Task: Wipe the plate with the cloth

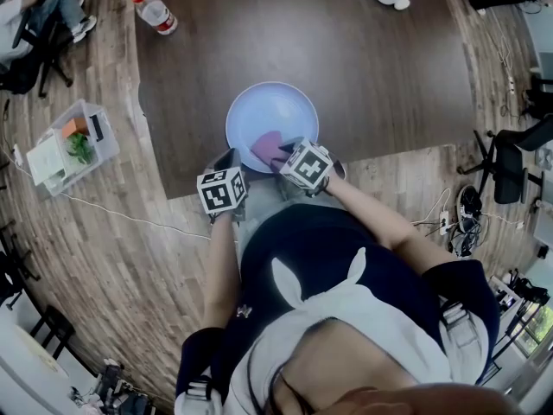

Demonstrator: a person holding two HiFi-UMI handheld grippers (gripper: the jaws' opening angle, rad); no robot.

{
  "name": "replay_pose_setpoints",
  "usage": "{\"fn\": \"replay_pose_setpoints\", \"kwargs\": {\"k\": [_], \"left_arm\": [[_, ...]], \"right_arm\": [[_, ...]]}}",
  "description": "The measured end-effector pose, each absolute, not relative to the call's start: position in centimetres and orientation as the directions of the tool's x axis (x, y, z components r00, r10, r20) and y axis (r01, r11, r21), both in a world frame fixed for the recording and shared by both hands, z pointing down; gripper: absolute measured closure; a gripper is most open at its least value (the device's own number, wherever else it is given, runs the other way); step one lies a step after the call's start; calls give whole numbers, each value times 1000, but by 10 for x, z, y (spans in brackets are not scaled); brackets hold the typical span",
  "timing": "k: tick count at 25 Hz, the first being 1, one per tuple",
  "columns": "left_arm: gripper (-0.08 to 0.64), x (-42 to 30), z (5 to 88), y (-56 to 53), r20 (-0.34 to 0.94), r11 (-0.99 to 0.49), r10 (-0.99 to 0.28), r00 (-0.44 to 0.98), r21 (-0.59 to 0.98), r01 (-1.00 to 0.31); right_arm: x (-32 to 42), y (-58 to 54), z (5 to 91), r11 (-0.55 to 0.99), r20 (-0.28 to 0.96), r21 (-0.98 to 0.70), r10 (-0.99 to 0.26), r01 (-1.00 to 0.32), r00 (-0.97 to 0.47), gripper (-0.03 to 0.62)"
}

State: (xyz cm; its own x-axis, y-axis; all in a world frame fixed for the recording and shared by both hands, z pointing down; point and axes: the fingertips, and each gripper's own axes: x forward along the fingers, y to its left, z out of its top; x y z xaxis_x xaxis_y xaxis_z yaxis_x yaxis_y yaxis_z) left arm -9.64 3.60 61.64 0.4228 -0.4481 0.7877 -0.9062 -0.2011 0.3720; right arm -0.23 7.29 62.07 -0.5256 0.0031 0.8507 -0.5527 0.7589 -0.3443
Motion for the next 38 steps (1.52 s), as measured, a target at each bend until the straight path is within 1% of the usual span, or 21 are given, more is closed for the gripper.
{"fn": "replay_pose_setpoints", "kwargs": {"k": [10,17,38], "left_arm": [[554,-93,615,38,795,-223,-435,423,360,-906],[554,-94,615,37,798,-230,-431,422,355,-906],[554,-94,615,34,802,-233,-425,420,351,-907]], "right_arm": [[25,69,618,747,868,-313,-27,-587,-496,469],[43,56,619,718,868,-291,-81,-633,-491,468],[80,11,619,581,860,-277,-204,-765,-467,465]]}}
